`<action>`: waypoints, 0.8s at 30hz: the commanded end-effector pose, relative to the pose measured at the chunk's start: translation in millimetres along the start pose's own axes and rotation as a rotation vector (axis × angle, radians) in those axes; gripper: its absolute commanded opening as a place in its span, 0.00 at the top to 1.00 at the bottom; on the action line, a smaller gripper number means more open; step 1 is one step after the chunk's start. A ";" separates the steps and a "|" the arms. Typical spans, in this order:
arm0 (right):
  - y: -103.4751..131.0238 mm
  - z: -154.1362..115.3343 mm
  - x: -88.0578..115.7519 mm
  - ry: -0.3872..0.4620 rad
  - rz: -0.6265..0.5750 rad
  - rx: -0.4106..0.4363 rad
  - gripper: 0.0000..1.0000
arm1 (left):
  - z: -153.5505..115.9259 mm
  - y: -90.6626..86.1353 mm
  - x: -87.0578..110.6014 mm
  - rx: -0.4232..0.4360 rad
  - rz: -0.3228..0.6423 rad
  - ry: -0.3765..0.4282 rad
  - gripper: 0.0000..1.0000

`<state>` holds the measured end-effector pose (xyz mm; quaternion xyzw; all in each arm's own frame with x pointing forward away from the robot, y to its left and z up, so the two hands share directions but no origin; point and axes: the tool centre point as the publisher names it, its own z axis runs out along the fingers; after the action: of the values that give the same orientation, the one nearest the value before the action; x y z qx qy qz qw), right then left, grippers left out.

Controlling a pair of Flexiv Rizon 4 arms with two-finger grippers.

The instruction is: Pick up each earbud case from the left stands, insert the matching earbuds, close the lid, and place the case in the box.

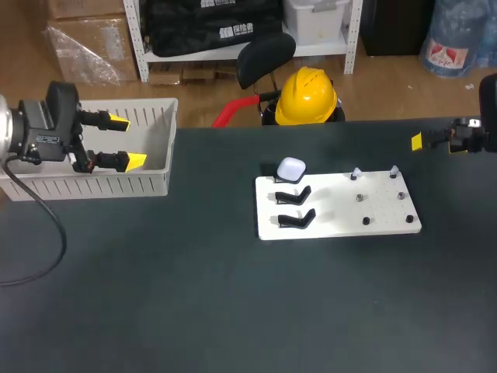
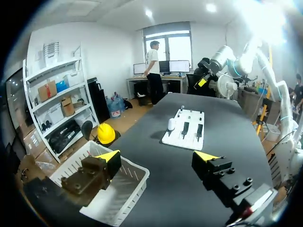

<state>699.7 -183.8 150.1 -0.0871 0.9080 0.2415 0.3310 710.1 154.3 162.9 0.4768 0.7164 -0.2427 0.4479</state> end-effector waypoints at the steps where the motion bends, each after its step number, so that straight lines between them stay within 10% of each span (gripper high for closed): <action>1: -0.6 0.4 -0.1 0.000 -0.001 -0.002 0.00 | -2.1 0.8 3.1 0.004 0.004 -0.141 0.00; 24: -0.6 0.4 -0.1 0.000 -0.001 -0.002 0.00 | 126.0 -16.1 -26.8 0.225 0.101 -0.106 0.00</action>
<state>699.7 -183.8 150.1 -0.0871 0.9081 0.2414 0.3310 727.8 70.7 140.1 0.5340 0.6430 -0.3062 0.4556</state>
